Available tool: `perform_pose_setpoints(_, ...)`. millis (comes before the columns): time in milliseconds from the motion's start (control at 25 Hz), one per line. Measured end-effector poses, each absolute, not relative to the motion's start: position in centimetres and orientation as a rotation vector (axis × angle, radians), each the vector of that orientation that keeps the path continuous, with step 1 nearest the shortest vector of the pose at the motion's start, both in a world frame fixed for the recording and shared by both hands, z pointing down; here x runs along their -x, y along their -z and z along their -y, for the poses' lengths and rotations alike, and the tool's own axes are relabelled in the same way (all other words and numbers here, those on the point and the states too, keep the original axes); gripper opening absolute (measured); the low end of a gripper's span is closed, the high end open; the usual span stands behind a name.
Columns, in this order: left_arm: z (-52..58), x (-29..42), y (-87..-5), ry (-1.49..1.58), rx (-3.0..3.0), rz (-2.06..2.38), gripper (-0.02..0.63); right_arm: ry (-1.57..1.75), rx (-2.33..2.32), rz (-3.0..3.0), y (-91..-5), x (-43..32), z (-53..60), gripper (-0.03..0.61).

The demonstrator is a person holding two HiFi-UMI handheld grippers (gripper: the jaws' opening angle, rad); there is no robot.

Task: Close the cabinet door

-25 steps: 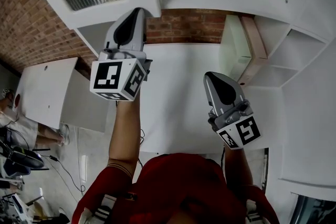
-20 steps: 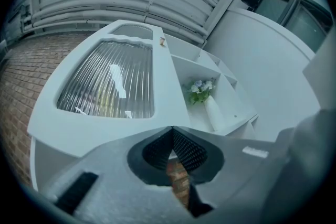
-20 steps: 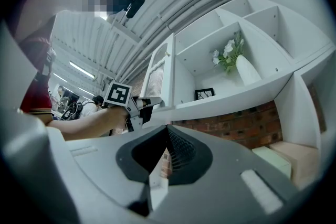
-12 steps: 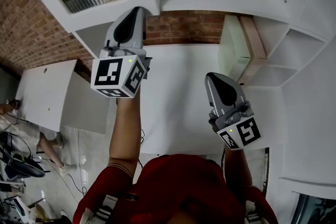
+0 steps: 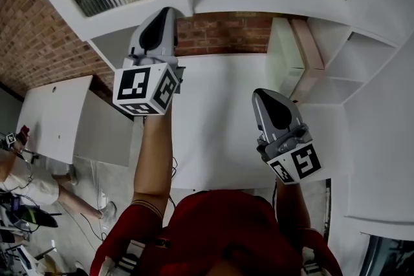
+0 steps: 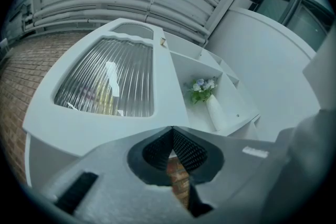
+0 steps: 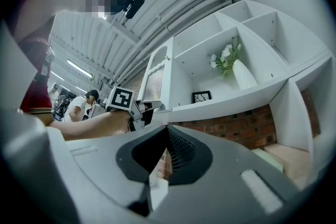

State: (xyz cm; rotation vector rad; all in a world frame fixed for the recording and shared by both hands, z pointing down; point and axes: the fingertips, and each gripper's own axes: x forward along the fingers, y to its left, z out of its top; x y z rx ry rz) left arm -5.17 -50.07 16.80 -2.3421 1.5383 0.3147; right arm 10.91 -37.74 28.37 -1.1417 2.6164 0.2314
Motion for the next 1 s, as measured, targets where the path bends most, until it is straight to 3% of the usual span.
perform_pose_setpoints(1000, 47.3, 4.9, -18.7, -0.287, 2.455, -1.458, -0.002, -0.266, 1.168, -2.613, -27.1, -10.9, 35.2, 0.014)
